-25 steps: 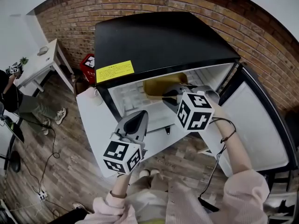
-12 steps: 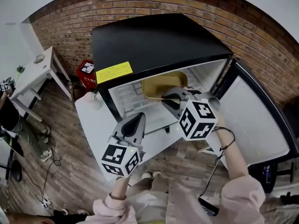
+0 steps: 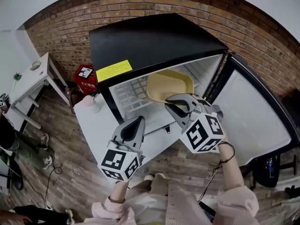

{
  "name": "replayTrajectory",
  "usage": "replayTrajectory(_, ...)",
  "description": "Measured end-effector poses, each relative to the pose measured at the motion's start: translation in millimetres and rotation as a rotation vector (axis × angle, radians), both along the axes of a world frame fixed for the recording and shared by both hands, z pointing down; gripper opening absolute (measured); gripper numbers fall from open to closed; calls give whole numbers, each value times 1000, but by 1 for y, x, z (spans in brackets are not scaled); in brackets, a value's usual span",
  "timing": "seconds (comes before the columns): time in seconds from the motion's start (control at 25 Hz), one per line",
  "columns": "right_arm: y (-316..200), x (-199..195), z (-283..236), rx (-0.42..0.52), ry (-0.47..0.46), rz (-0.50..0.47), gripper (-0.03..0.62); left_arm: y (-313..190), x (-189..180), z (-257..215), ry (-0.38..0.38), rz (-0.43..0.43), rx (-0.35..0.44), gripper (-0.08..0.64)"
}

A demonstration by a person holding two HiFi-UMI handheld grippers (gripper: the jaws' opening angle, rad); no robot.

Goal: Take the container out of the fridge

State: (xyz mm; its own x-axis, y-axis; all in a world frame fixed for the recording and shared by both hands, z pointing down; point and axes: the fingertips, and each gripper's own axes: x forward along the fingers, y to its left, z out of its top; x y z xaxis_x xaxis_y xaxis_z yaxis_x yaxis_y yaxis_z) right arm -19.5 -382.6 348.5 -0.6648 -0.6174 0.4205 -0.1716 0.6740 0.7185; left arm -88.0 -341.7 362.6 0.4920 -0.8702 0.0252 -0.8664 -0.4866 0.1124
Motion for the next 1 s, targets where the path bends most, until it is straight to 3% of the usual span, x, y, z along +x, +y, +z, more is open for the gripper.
replayTrajectory(0.2, 14, 10, -10, 2, -158, 36, 21, 7, -2, -5, -5, -6, 21, -9)
replayTrajectory(0.48, 33, 19, -12, -71, -331, 42, 21, 14, -8, -12, -2, -55, 42, -8)
replayTrajectory(0.8, 46, 35, -24, -147, -690, 41, 21, 21, -16, -15, 4, -115, 60, -8)
replayTrajectory(1.0, 53, 50, -18, -184, -761, 62, 21, 30, -21, -16, -17, -135, 58, -9)
